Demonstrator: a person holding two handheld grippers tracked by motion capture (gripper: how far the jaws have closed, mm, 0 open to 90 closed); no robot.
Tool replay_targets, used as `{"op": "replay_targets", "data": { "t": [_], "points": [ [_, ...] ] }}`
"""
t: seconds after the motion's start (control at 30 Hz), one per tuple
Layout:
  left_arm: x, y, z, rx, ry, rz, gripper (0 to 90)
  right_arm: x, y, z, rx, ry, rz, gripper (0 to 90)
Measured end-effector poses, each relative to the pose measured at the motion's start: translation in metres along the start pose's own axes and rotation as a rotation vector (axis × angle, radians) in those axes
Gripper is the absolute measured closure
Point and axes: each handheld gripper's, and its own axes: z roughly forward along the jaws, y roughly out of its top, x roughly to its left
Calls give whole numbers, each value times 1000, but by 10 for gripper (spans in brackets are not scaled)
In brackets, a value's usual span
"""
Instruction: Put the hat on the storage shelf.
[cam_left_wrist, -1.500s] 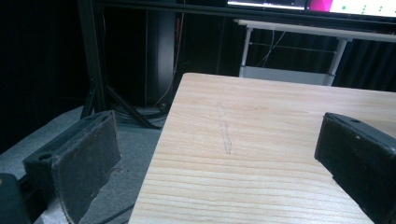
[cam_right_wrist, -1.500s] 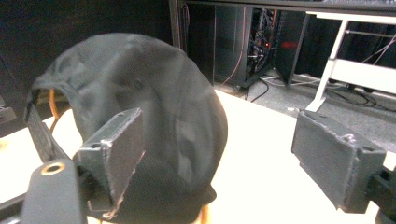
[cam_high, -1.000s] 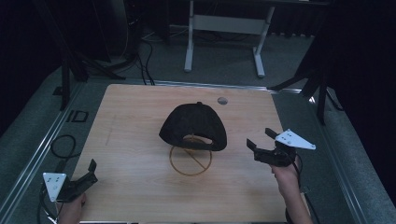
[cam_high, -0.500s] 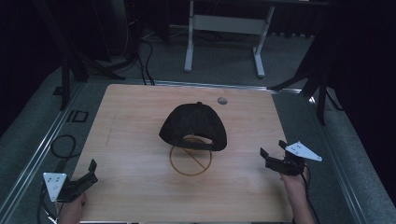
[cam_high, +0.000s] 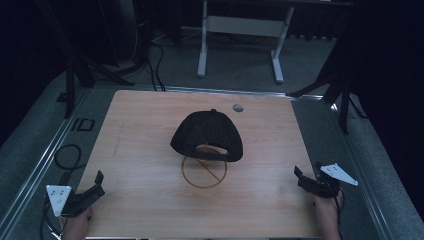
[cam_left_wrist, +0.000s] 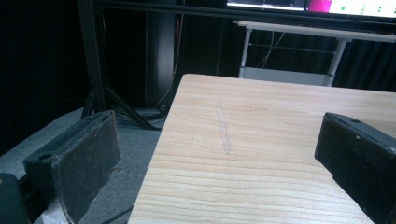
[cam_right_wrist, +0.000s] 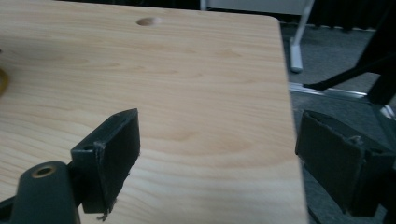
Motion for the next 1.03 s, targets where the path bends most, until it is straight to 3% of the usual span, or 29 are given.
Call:
{"op": "replay_targets", "data": {
  "t": [0.33, 0.53, 0.67, 0.8, 1.03],
  "points": [
    [0, 0, 0, -2, 2, 2, 5, -15, -17, -11, 0, -99, 37, 138],
    [0, 0, 0, -1, 1, -1, 5, -18, -27, -11, 9, -167, 21, 138],
    [0, 0, 0, -2, 0, 0, 5, -21, -28, -13, -14, -204, 42, 138],
    [0, 0, 0, -2, 1, -2, 5, -24, -30, -16, -44, -227, 64, 139],
    [0, 0, 0, -2, 0, -3, 5, -27, -31, -18, -63, -227, 98, 139]
  ]
}}
